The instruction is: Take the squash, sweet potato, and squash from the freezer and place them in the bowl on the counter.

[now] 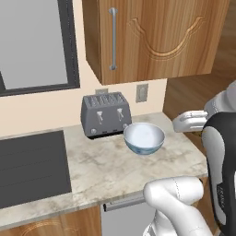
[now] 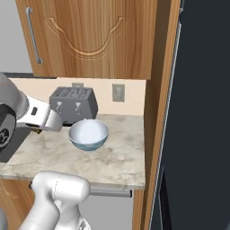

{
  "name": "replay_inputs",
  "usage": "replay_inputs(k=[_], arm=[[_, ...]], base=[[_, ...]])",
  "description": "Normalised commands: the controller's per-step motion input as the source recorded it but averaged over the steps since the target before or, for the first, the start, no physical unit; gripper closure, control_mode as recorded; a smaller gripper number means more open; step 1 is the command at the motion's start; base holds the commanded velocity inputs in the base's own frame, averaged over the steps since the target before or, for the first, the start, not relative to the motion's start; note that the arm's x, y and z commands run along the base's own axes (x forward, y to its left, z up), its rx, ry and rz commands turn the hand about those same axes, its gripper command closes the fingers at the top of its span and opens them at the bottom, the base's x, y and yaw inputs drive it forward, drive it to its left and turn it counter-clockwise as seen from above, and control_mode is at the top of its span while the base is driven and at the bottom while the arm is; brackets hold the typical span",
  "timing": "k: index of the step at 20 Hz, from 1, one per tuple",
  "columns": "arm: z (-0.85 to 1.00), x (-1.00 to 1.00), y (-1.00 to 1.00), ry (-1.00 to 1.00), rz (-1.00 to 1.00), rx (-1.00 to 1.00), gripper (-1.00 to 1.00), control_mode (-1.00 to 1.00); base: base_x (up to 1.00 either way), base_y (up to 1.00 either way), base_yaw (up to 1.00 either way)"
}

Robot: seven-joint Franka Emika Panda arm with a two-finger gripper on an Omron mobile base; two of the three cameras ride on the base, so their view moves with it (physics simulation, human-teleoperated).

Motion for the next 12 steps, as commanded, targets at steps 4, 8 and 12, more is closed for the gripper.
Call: replay_inputs(k=[4, 8, 12], arm=[[-0.52, 0.5, 0.0, 0.02, 0.0, 0.0, 1.0, -1.0], [-0.29, 0.6, 0.0, 0.09, 0.0, 0.0, 1.0, -1.0], [-0.32, 0.47, -0.07, 0.09, 0.0, 0.0, 1.0, -1.0]], base=[[0.0, 0.0, 0.0], [0.0, 0.0, 0.0], [0.0, 0.0, 0.0]])
